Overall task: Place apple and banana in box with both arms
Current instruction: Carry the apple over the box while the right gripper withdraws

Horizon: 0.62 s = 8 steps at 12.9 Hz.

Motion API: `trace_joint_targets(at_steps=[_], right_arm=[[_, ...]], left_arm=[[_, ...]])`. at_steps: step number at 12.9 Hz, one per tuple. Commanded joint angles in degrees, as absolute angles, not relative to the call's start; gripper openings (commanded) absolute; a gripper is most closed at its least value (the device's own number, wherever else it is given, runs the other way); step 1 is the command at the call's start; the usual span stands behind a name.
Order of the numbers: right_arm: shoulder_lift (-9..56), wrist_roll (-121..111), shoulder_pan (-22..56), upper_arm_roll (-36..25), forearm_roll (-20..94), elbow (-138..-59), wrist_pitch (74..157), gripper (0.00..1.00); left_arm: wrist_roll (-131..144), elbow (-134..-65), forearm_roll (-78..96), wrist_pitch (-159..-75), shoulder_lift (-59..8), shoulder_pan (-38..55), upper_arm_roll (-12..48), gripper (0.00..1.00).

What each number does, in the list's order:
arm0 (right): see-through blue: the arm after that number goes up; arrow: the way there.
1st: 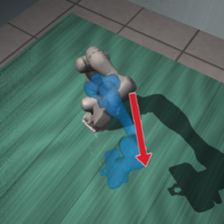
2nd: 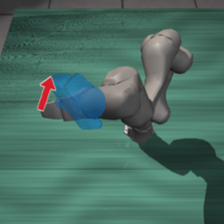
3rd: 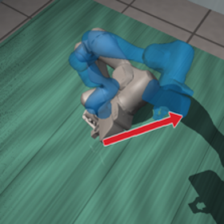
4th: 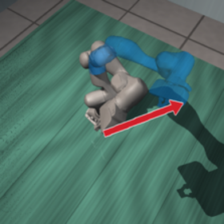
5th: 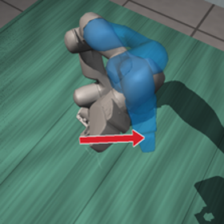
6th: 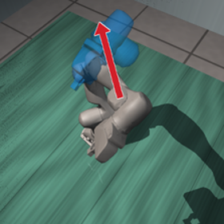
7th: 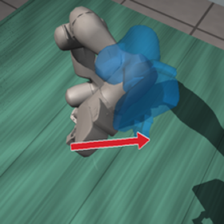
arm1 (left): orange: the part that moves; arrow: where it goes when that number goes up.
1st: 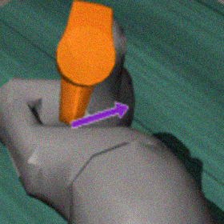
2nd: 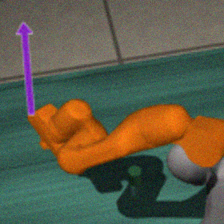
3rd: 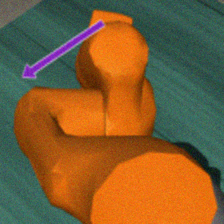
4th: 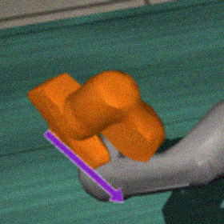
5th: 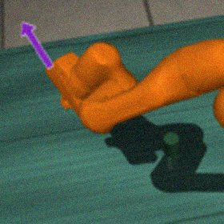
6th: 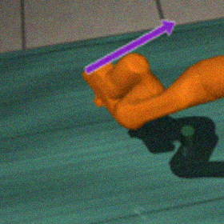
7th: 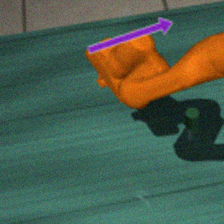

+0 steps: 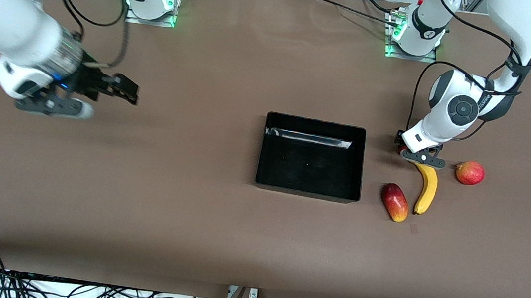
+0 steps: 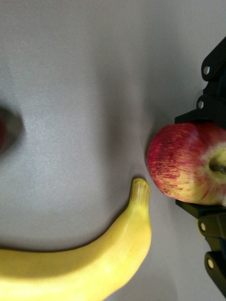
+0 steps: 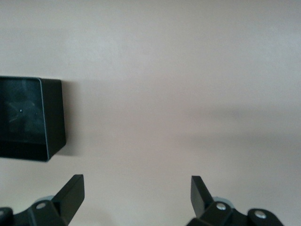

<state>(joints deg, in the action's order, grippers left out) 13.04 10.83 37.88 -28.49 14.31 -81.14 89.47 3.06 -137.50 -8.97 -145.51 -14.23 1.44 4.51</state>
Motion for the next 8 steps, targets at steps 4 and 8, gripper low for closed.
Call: trace_joint_targets(at_steps=[4, 8], right_arm=[[6.2, 9.8, 18.9, -10.3, 7.4, -87.4, 87.9, 1.0], [2.9, 4.7, 5.5, 0.1, 4.7, -90.2, 88.2, 1.0]], left_arm=[[7.4, -116.3, -9.3, -114.0, -10.5, 1.8, 11.4, 0.05], [24.6, -102.7, -7.8, -106.8, -18.3, 4.2, 19.9, 0.04]])
